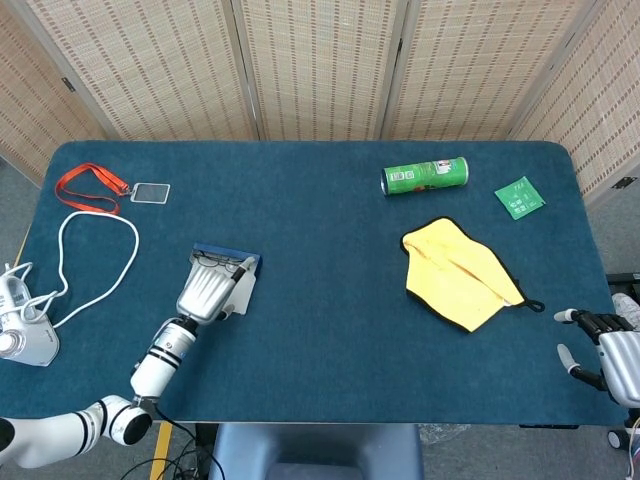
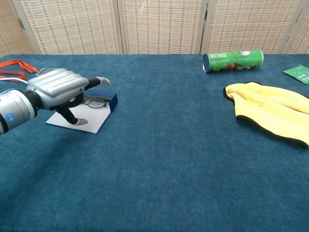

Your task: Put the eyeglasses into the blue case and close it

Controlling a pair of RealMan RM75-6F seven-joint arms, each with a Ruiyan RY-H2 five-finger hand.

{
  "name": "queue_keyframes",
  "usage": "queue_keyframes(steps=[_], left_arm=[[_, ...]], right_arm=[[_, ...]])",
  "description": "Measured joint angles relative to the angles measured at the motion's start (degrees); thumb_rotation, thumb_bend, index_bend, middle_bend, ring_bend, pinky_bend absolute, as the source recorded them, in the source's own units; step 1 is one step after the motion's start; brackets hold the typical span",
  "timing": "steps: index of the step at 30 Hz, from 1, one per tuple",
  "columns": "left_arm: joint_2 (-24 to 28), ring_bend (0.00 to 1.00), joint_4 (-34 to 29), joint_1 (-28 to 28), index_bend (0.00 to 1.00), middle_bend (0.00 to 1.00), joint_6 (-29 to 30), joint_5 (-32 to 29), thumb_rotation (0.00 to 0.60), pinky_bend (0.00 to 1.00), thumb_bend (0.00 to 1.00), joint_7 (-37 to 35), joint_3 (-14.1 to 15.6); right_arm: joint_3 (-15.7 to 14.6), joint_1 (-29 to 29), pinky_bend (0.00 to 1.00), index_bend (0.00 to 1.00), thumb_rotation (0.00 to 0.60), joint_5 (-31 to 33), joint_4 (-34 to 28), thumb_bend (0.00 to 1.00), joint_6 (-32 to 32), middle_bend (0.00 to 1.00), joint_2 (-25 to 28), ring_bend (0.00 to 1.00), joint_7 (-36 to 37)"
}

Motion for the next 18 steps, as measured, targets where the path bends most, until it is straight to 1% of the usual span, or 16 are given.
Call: queue_keyframes(steps=[5, 18], left_arm=[[-2.0, 0.94, 1.8, 0.0, 0.1, 0.94, -1.3, -0.1, 0.6, 1.0, 0.26, 0.5, -0.3], [-3.6, 0.94, 3.1, 0.4, 0.09, 0.94, -2.7, -0.1, 0.6, 1.0, 0.26, 2.0, -0.6]], right_arm=[[0.0, -0.2, 0.33, 0.32, 0.6, 0.2, 0.0, 0.39, 0.2, 0.4, 0.1, 0.42, 0.0], [-0.1, -0.2, 0.33, 0.32, 0.6, 0.3, -0.1, 0.39, 0.2, 0.4, 0.3, 0.42, 0.0]])
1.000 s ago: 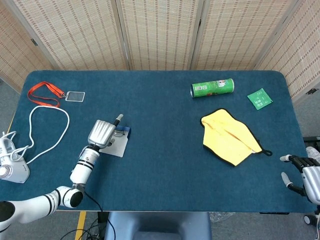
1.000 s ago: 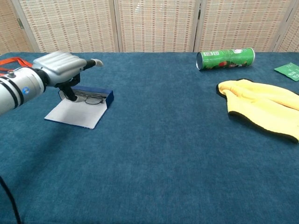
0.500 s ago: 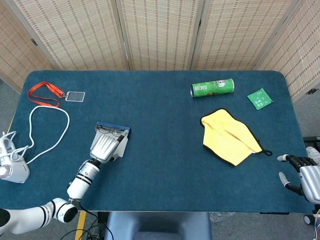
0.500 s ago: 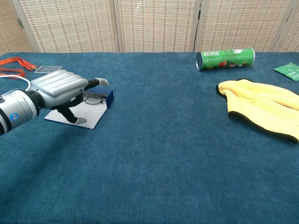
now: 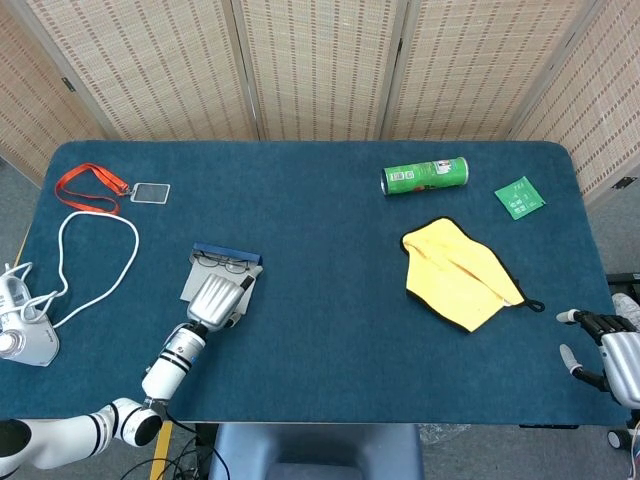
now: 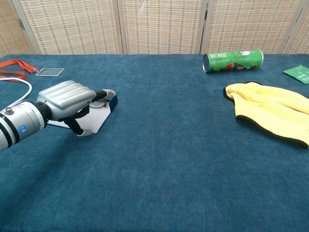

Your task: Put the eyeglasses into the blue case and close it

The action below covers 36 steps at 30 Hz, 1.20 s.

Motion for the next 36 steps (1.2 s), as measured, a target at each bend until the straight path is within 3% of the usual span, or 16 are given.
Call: queue_keyframes(steps=[36], left_arm=[[-2.1, 0.94, 3.5, -0.4, 0.07, 0.94, -3.0, -2.3, 0.6, 1.0, 0.26, 0.9, -2.3]], right_arm=[[-0.2, -0.6, 0.33, 0.32, 0.6, 0.1, 0.3, 0.39, 0.6, 0.4, 0.0, 0.42, 0.3]])
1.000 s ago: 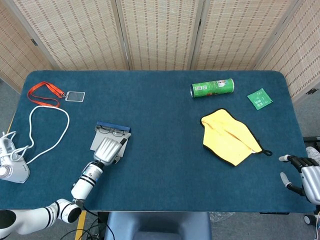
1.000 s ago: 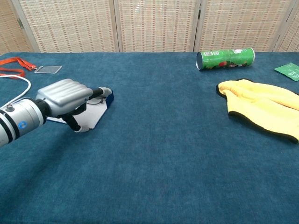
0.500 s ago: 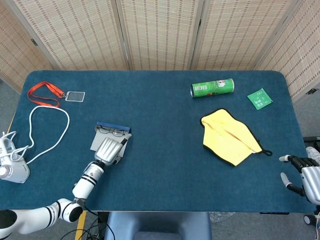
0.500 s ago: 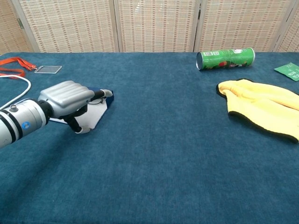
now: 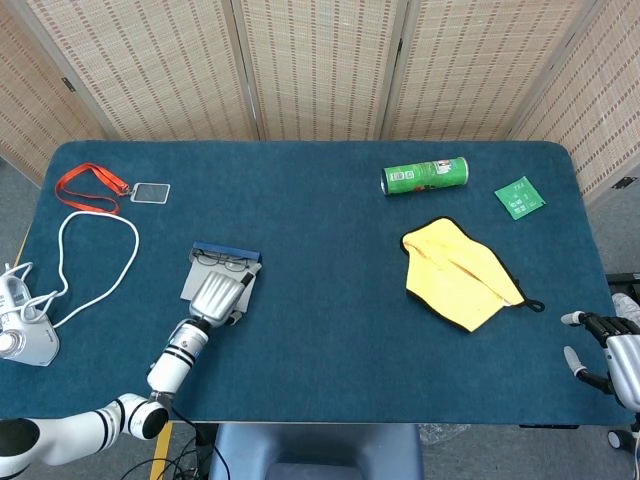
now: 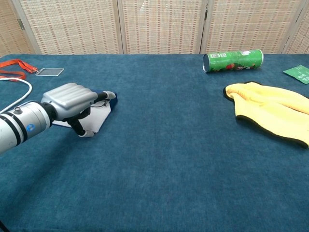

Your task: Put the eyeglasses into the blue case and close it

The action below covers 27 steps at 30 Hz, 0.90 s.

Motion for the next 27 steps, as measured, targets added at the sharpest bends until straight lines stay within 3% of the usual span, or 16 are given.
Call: queue_keyframes(steps=[27], left_arm=[[-5.2, 0.94, 15.7, -0.7, 0.22, 0.94, 4.4, 3.9, 0.6, 1.0, 0.26, -13.4, -4.3]], right_arm=[[0.1, -0.3, 0.33, 0.32, 0.6, -0.2, -0.2, 0.39, 0.6, 0.4, 0.2, 0.43, -0.2]])
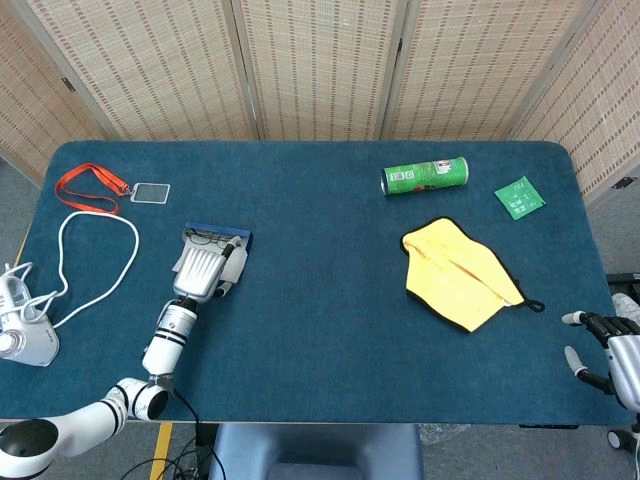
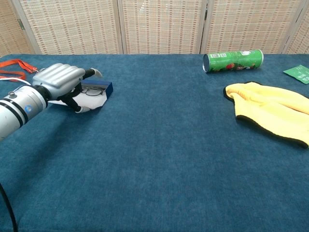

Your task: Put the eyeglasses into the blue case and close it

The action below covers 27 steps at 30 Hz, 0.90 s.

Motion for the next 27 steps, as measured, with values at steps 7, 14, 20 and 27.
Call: queue_keyframes(steps=[7, 14, 20, 27], left_arm=[[-1.2, 0.94, 5.8, -1.5, 0.33, 0.94, 0.2, 0.6, 0.6, 1.0, 0.26, -2.7, -1.5], [-2.4, 0.94, 11.4, -2.2, 0.46, 0.94, -1.4, 0.4, 0.6, 1.0, 0.26, -4.4, -2.0], [-4.1, 0.94, 15.8, -2.6, 0.51, 0.94, -2.6, 0.4, 0.6, 1.0, 0.26, -5.0, -1.8], [-6.0, 0.94, 20.1, -3.4, 0.58, 0.94, -3.6, 0.6, 0.6, 1.0, 0.3, -6.7, -1.9]], right_arm=[[0.1, -0.2, 0.33, 0.32, 0.6, 0.2, -0.3, 0.39, 0.2, 0.4, 0.2, 0.43, -0.2], [0.1, -0.1, 0.33, 0.32, 0.6, 0.3, -0.4, 0.39, 0.0, 0.4, 0.2, 0.43, -0.3], [0.2, 0.0, 0.34, 0.32, 0.6, 0.4, -0.3, 0.39, -0.2, 0.4, 0.2, 0.43, -0.3], [0.2, -0.2, 0.34, 0.32, 0.6, 0.6, 0.0, 0.39, -0.2, 0.4, 0.1, 0.43, -0.1]])
